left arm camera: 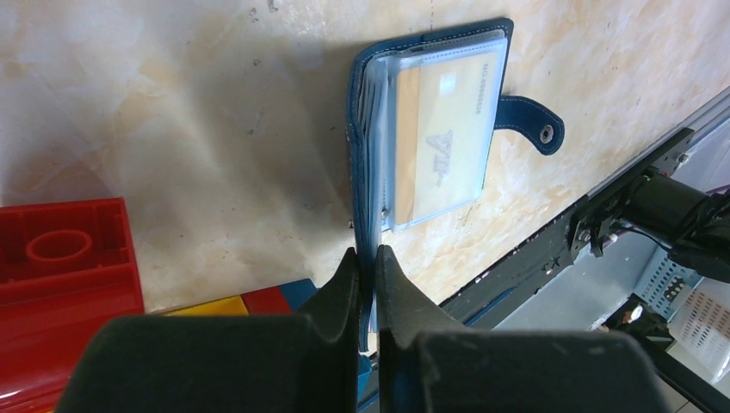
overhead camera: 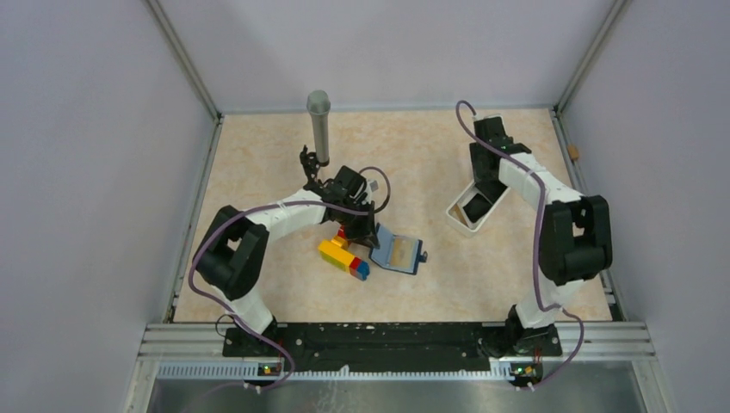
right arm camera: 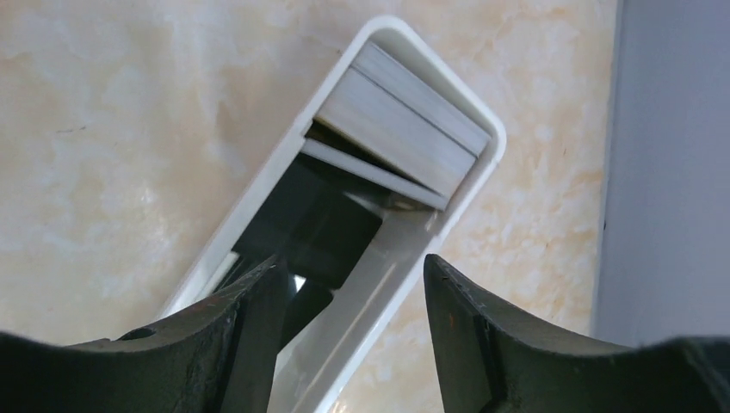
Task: Put the credit cards into the card holder
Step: Pick up the credit card from the storage box, then insert the credit card into the card holder.
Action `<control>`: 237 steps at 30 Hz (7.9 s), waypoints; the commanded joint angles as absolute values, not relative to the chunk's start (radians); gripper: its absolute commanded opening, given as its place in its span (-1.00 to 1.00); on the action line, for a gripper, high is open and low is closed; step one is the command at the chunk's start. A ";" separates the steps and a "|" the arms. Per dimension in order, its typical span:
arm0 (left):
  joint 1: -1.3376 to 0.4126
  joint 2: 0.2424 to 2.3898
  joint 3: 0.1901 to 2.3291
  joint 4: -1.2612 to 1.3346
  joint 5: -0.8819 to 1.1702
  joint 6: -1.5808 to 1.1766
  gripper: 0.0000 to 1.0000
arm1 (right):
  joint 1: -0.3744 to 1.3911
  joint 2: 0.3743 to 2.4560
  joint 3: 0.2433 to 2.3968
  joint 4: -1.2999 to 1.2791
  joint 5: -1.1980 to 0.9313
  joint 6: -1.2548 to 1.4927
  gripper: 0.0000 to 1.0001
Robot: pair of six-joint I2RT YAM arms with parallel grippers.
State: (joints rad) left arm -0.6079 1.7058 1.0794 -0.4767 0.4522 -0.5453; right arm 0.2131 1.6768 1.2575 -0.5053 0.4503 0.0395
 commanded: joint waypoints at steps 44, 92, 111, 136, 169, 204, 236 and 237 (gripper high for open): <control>-0.578 1.709 1.139 -0.513 0.425 -0.480 -1.00 | 0.225 1.554 1.059 -0.575 -0.043 0.150 -0.02; -0.577 1.698 1.147 -0.525 0.419 -0.471 -1.00 | 0.267 1.542 1.118 -0.628 -0.187 0.164 -0.47; -0.578 1.699 1.148 -0.526 0.420 -0.470 -1.00 | 0.267 1.530 1.126 -0.646 -0.201 0.172 -0.55; -0.577 1.703 1.145 -0.525 0.421 -0.471 -1.00 | 0.266 1.509 1.158 -0.695 -0.146 0.189 -0.81; -0.577 1.699 1.142 -0.517 0.427 -0.480 -1.00 | 0.267 1.462 1.164 -0.738 -0.051 0.208 -1.00; -0.689 1.709 0.995 -0.304 0.401 -0.641 -0.83 | 0.548 1.141 0.395 0.224 -0.326 0.983 -1.00; -0.673 1.744 1.022 -0.371 0.356 -0.585 -0.67 | 0.551 1.432 0.325 0.558 -0.372 1.012 -1.00; -0.673 1.744 1.022 -0.370 0.358 -0.586 -0.67 | 0.550 1.440 0.324 0.562 -0.376 1.017 -1.00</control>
State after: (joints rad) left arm -0.6804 1.7260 1.0008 -0.3515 0.3820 -0.6102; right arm 0.5369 1.4105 0.3382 0.4744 -0.3504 1.0008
